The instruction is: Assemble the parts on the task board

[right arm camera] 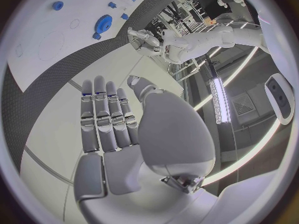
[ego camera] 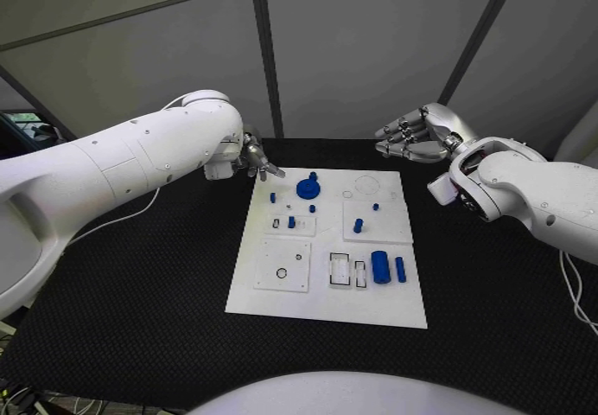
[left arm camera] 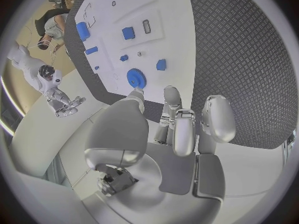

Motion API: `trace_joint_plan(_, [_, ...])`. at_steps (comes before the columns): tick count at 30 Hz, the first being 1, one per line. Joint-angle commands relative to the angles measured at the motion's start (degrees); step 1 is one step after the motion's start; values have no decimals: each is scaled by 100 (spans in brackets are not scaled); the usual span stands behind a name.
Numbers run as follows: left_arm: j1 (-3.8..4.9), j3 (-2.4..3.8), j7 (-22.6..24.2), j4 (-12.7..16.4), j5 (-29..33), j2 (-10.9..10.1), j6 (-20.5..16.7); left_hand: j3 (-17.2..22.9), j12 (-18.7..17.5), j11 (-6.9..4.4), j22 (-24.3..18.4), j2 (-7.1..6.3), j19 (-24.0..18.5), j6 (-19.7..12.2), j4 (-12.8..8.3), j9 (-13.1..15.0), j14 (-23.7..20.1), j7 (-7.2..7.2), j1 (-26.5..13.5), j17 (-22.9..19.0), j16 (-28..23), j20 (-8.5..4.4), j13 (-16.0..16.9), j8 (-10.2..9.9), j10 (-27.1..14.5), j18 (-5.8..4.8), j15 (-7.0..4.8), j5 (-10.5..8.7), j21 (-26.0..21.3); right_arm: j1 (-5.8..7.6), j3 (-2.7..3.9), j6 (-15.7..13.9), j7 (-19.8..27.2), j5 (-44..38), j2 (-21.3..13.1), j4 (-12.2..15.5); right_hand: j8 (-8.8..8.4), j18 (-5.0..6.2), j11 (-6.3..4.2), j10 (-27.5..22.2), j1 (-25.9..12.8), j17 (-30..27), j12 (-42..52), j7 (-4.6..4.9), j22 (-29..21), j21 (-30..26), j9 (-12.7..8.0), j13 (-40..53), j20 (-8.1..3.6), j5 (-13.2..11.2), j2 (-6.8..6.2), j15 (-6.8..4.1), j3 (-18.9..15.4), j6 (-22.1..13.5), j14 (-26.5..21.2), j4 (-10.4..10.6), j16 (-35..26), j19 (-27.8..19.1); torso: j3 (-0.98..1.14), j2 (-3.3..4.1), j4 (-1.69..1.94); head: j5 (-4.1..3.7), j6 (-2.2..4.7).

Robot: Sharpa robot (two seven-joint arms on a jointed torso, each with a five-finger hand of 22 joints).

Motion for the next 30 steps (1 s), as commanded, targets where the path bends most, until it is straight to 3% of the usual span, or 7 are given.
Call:
trace_joint_plan(1, [-14,1,63,-53,-142,36,109,-40,11,12,11,48,-20,54,2,-11,446,8,2,1004,-18,16,-6,-28,-19,77,25,-20,-21,9,5,11,26,-34,10,10,-19,25,15,-34,-29,-5,-14,-3,-10,-37,-5,-7,42,36,11,-2,19,-39,-23,20,-19,-6,3,-3,-4,2,-16])
trace_joint_plan(15, [-153,-10,72,-156,-148,117,270,-92,34,11,34,159,-7,95,-30,-39,454,6,186,1027,0,18,-21,-47,-24,74,26,69,-16,9,5,18,26,-35,21,5,-18,26,15,-34,-27,-6,-13,-3,-12,-40,-5,-7,43,39,14,-2,22,-40,-23,18,-18,-5,9,-11,1,-7,-13])
trace_joint_plan(19, [-185,-15,83,-172,-148,127,305,-81,36,9,45,231,-2,110,-46,-56,455,5,321,1032,6,18,-42,-61,-33,73,25,89,-17,9,5,22,23,-38,20,5,-16,27,13,-34,-17,-10,-11,-4,-17,-47,-4,-7,43,44,21,-4,31,-41,-22,11,-16,0,10,-11,-4,27,-20])
trace_joint_plan(26, [-260,-19,101,-193,-142,163,358,-66,53,5,62,280,7,134,-55,-65,463,0,410,1055,23,17,-38,-64,-26,69,23,95,-8,9,5,28,21,-43,26,5,-15,28,11,-34,-9,-12,-10,-5,-19,-51,-4,-6,42,45,24,-5,36,-41,-22,6,-15,3,4,-8,1,-3,-24])
trace_joint_plan(30, [-293,-22,100,-188,-103,175,371,-61,63,3,70,297,12,152,-54,-67,467,-4,434,1066,31,16,-32,-60,-19,68,21,96,-3,9,5,31,18,-44,28,2,-15,28,11,-34,-9,-12,-10,-5,-19,-51,-4,-6,42,45,24,-5,36,-41,-22,6,-15,3,11,-16,2,4,-35])
